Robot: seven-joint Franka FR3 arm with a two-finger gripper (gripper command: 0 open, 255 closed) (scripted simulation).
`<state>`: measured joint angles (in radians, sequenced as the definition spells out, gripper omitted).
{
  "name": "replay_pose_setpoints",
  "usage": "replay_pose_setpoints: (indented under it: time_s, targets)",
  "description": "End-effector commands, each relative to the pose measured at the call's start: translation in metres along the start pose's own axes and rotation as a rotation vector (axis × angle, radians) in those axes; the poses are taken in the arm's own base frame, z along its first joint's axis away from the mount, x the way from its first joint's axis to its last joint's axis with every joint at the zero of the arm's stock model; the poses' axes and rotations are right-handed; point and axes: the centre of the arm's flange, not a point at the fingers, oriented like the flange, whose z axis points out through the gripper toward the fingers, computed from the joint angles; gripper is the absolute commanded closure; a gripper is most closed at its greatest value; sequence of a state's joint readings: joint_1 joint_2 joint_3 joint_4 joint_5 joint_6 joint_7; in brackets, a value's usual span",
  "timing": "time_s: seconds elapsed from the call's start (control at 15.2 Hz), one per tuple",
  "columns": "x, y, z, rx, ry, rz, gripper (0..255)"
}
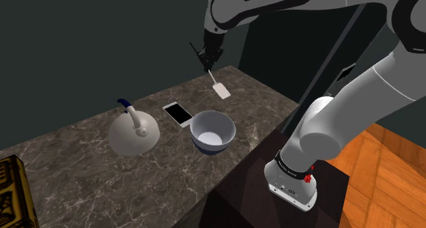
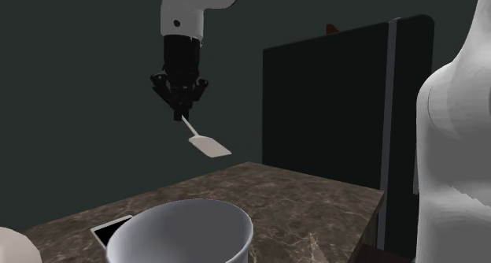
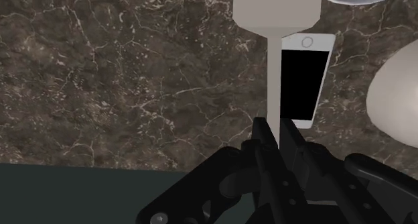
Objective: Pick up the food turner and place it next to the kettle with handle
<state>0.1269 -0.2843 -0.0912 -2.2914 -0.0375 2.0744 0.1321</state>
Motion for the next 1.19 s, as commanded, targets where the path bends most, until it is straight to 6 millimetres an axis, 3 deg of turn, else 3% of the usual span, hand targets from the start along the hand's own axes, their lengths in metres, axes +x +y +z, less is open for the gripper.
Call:
replay_pose_setpoints:
  time_s: [0.0,1.12]
  targets:
    - [-0.007,-0.026,0.001,0.000,-0.001,0.002,255]
    - [-0.051,-0.246,-0.002,0.000,-0.001,0.002,255]
